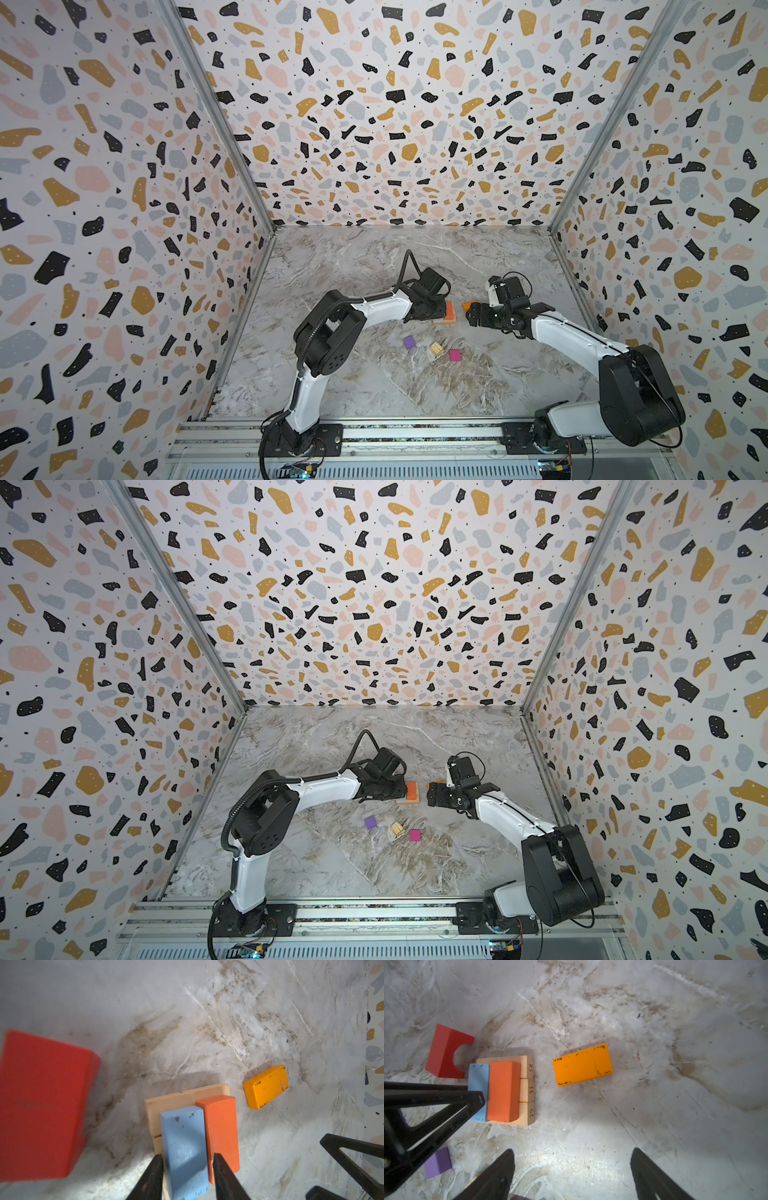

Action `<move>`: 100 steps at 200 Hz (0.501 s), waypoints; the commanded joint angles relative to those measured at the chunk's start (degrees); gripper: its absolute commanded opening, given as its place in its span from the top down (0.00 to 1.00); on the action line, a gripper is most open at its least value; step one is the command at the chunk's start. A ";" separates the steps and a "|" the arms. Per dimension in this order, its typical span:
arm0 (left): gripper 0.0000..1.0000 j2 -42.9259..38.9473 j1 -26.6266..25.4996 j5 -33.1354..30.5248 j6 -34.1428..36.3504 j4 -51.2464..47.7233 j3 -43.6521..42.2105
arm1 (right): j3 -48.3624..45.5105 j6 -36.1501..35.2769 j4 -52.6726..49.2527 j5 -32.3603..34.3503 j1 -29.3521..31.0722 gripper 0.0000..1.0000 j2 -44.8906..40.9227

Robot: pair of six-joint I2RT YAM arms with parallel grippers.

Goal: Build the wood block tower
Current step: 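Lower the light blue bar beside the orange bar and open the left gripper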

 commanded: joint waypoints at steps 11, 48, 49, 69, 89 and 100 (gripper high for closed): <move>0.58 0.19 -0.36 -0.26 -0.06 0.84 1.67 | -0.25 -0.85 -0.62 -0.17 -0.24 0.12 -1.79; 0.57 -1.57 -0.36 -1.65 1.49 -1.65 3.05 | -0.07 -0.93 -0.59 -0.20 -0.24 0.12 -1.47; 0.57 -1.64 -0.36 -1.75 1.54 -1.78 3.10 | -0.07 -0.94 -0.59 -0.20 -0.24 0.12 -1.43; 0.56 -2.98 -0.32 -3.51 3.43 -4.68 4.29 | 0.26 -1.01 -0.67 -0.20 -0.24 0.11 -0.83; 0.54 -4.87 -0.23 -5.28 5.51 -6.36 4.06 | 0.58 -1.13 -0.59 -0.03 -0.32 0.10 -0.26; 0.50 -5.94 -0.14 -6.25 6.64 -7.20 3.67 | 0.89 -1.05 -0.79 0.08 -0.26 0.09 0.07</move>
